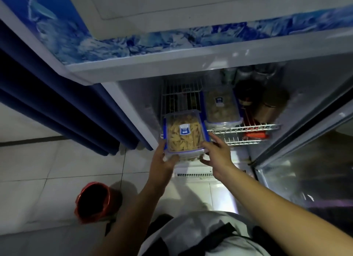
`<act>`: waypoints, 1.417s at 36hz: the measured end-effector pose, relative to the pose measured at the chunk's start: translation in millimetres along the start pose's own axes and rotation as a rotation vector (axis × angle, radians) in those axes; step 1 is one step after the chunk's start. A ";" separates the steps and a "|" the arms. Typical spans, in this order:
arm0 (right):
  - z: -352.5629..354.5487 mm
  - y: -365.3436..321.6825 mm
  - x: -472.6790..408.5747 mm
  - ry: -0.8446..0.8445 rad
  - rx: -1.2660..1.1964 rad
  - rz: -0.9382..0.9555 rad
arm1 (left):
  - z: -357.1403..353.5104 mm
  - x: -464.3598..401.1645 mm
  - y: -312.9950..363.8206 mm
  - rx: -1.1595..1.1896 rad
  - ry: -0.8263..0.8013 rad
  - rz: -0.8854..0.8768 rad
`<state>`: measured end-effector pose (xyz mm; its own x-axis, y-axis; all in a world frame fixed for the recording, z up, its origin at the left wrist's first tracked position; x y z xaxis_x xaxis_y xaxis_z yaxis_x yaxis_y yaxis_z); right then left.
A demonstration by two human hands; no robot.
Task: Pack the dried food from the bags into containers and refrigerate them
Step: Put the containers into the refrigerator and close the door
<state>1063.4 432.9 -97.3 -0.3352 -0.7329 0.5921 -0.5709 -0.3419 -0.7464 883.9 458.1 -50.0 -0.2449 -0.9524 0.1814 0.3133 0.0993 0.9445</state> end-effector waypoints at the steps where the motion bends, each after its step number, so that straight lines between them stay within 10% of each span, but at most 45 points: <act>1: -0.7 -0.6 -1.9 -0.001 -0.002 -0.002 | -1.0 0.0 4.5 -0.193 0.031 -0.080; 5: -5.0 -4.6 -7.1 -0.009 -0.006 -0.012 | -19.4 -4.4 8.2 -0.914 0.034 -0.224; 11: -11.3 -11.7 -23.6 -0.027 0.006 -0.041 | -43.2 -42.5 11.4 -1.259 -0.077 -0.251; 19: -7.7 -31.4 -42.8 -0.209 0.478 0.096 | -40.7 -80.7 12.4 -1.416 -0.124 -0.275; 23: 6.7 -59.3 -55.4 -0.108 1.087 0.418 | -39.0 -91.3 11.5 -1.407 -0.126 -0.269; 29: 23.2 -60.3 -79.7 -0.137 1.774 0.327 | -41.9 -108.9 7.3 -1.357 -0.131 -0.204; 51: 26.3 -50.9 -77.2 -0.180 1.827 0.220 | -57.6 -126.4 -42.3 -1.272 -0.276 -0.055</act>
<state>1138.0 491.4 -113.1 -0.1379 -0.8510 0.5067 0.9302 -0.2870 -0.2289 954.5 557.8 -128.6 -0.4169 -0.8412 0.3444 0.9039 -0.4236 0.0596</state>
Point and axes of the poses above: each hand's wrist, its own x-axis away from the middle knuckle, its own z-axis out of the back of the hand, y = z × x, the point moved 7 cm from there along -x, towards the middle knuckle, and after that the axes turned 2 degrees about -x, right-handed, at the moved point
